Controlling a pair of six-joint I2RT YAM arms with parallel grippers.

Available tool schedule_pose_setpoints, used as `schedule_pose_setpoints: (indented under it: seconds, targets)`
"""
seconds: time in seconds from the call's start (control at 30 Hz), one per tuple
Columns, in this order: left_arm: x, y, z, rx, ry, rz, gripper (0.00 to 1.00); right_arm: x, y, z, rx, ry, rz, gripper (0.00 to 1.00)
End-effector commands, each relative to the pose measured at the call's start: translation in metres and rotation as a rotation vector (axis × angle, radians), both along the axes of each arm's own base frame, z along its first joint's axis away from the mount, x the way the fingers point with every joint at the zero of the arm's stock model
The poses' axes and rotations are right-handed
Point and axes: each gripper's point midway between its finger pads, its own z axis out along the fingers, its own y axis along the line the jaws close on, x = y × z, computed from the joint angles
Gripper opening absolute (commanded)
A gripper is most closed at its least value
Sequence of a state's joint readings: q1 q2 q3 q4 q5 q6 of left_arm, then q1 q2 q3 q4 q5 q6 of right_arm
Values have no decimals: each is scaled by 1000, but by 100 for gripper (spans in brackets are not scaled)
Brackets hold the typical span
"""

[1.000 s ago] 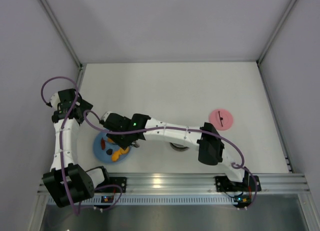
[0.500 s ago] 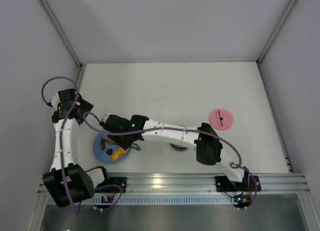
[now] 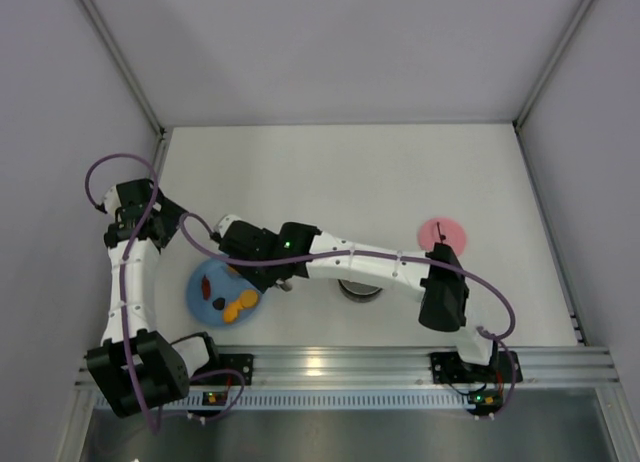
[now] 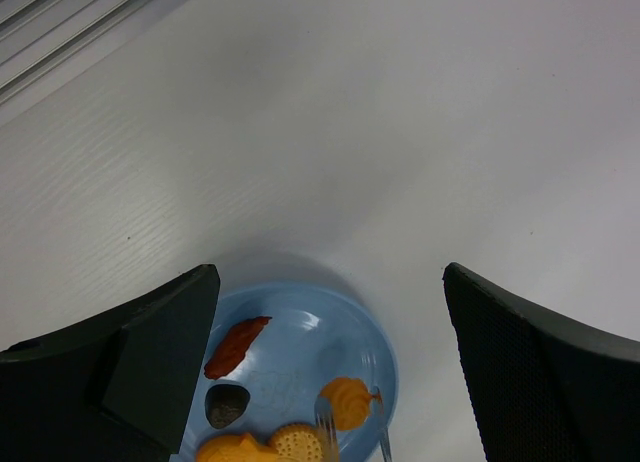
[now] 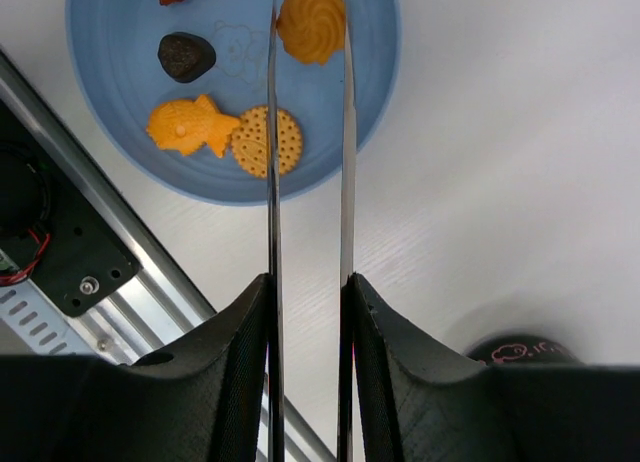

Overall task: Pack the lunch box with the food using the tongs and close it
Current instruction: Pick up the fake food from the plate, then place the fake food in the packing box.

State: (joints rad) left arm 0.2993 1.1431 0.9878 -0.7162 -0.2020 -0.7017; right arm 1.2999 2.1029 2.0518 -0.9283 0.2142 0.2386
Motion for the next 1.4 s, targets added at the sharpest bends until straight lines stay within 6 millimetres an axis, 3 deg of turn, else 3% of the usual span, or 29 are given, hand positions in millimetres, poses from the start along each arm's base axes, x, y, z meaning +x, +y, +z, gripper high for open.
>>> schedule_pose_setpoints:
  seconds: [0.0, 0.23, 0.43, 0.7, 0.87, 1.03, 1.17, 1.37]
  targets:
    - [5, 1, 14, 24, -71, -26, 99, 6, -17, 42, 63, -42, -42, 30]
    - [6, -3, 20, 25, -91, -58, 99, 3, -37, 54, 76, -53, -72, 30]
    - [7, -7, 23, 17, -109, -81, 99, 2, -73, 68, 69, -80, -130, 29]
    - [10, -13, 23, -1, -119, -113, 99, -6, -164, 83, 49, -107, -301, 31]
    - [11, -15, 23, -7, -120, -119, 99, -17, -229, 79, 8, -97, -430, 31]
    - [11, -15, 23, -12, -122, -122, 99, -31, -281, 71, -13, -81, -516, 32]
    - [12, -16, 23, -11, -121, -126, 99, -37, -296, 65, -5, -62, -552, 32]
    - [11, -15, 23, -6, -121, -122, 99, -38, -292, 52, -9, -48, -542, 36]
